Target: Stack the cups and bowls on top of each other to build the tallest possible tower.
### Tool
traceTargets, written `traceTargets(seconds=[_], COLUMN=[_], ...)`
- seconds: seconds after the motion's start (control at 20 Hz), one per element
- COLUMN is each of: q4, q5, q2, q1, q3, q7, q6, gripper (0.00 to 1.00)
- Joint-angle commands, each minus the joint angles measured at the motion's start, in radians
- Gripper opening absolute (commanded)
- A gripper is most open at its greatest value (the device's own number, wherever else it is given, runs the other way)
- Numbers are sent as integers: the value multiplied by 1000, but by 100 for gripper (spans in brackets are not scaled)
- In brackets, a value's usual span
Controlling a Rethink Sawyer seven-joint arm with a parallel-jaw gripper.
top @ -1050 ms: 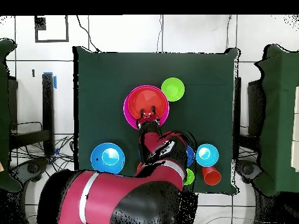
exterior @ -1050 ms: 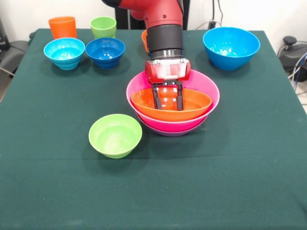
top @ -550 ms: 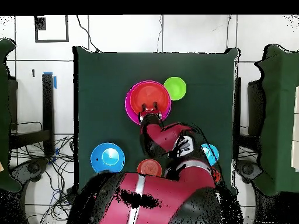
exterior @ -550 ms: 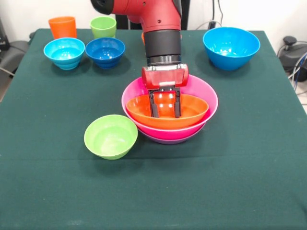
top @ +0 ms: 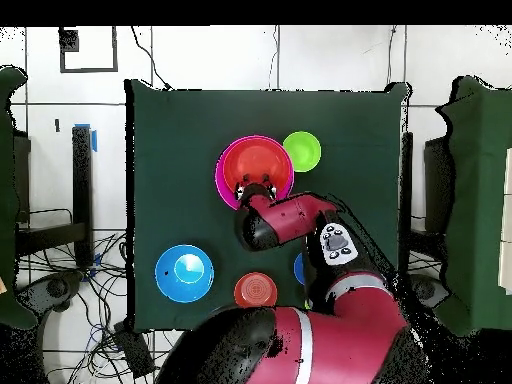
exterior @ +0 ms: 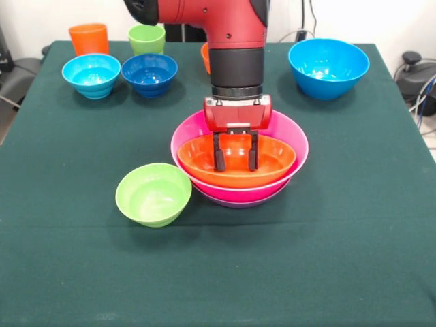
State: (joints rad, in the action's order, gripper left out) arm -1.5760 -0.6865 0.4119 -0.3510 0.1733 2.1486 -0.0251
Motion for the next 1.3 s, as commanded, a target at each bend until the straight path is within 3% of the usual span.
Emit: traceTargets(seconds=[0.05,0.65,1.3], q4=[-58,-60,-102], q5=[4,39,59], q2=[-125,-120,-69], q1=[-19,-66,-75], q3=[157,220,242], q7=[-133,-200,-178], q6=[301,472,557], gripper=[100,100,100])
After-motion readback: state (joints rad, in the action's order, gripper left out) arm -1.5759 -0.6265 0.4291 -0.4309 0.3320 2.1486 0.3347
